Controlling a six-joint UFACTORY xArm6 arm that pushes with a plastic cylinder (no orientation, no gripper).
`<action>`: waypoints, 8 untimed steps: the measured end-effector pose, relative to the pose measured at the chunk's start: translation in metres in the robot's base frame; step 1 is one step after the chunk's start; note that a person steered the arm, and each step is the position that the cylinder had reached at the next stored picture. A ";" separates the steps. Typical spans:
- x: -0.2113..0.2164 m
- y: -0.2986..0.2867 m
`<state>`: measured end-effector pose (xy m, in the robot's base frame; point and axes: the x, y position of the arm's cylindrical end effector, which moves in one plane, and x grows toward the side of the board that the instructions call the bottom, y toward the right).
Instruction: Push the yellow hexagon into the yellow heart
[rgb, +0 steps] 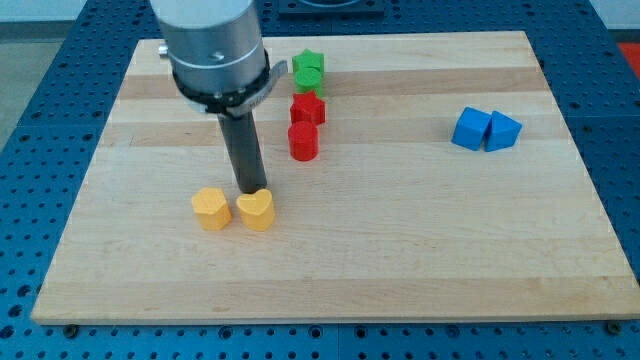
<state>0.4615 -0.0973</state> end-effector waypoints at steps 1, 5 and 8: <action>-0.010 -0.037; 0.055 -0.161; 0.057 -0.101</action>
<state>0.5183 -0.1983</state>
